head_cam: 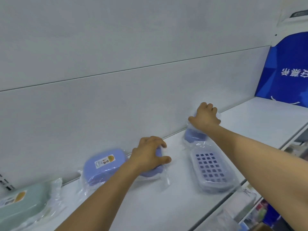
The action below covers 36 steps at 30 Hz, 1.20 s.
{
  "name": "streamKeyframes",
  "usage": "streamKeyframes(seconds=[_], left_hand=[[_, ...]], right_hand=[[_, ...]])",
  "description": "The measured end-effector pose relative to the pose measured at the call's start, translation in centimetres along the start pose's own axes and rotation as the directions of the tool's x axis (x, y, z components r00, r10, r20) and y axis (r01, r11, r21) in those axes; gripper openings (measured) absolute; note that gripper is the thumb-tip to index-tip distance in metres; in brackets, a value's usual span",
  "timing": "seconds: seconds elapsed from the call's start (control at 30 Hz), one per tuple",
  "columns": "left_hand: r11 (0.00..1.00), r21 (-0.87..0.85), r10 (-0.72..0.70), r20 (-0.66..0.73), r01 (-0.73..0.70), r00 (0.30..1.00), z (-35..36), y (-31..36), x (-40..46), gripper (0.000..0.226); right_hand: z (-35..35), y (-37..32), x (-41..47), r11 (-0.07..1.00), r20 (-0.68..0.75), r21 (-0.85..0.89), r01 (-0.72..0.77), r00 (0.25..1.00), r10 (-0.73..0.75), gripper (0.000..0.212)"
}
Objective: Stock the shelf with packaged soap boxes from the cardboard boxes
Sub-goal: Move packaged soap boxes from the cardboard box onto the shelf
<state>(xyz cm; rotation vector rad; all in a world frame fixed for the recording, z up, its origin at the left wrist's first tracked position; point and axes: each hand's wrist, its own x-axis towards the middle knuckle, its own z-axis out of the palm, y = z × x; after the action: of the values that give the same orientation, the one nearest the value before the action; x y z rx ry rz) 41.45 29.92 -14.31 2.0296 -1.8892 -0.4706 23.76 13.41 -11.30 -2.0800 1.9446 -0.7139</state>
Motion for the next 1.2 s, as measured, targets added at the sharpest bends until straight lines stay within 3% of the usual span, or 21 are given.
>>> streamKeyframes(seconds=[0.07,0.2,0.33,0.43,0.7,0.97,1.2], left_hand=[[0.993,0.064,-0.098,-0.030,0.100,0.995,0.3,0.4,-0.6,0.069],[0.983,0.040,-0.177,-0.069,0.180,0.982,0.3,1.2,-1.5,0.074],[0.989,-0.086,-0.142,-0.279,0.122,0.950,-0.4,2.2,-3.5,0.068],[0.985,-0.169,-0.112,-0.432,0.042,0.895,-0.8,3.1,-7.0,0.067],[0.900,-0.397,-0.162,-0.684,-0.177,0.711,1.5,4.8,-24.9,0.063],[0.931,-0.364,-0.293,-0.711,0.022,0.639,4.9,2.4,-42.2,0.067],[0.890,-0.385,-0.455,-0.722,0.244,0.520,5.3,-3.1,-56.3,0.065]], right_hand=[[-0.1,0.3,-0.2,0.997,0.028,0.048,-0.063,0.998,0.062,0.068],[-0.9,1.3,-1.2,0.981,0.109,0.156,-0.116,0.989,0.100,0.065],[-3.5,1.8,-4.8,0.965,-0.093,0.254,0.065,0.995,-0.042,0.055],[-5.8,1.7,-9.5,0.897,-0.204,0.382,0.223,0.967,-0.154,0.051],[-7.7,2.6,-27.1,0.671,-0.255,0.541,0.507,0.859,-0.443,0.058],[-5.5,0.3,-43.5,0.549,-0.081,0.630,0.550,0.749,-0.658,0.064],[-2.5,-6.4,-55.8,0.457,0.080,0.714,0.530,0.587,-0.806,0.061]])
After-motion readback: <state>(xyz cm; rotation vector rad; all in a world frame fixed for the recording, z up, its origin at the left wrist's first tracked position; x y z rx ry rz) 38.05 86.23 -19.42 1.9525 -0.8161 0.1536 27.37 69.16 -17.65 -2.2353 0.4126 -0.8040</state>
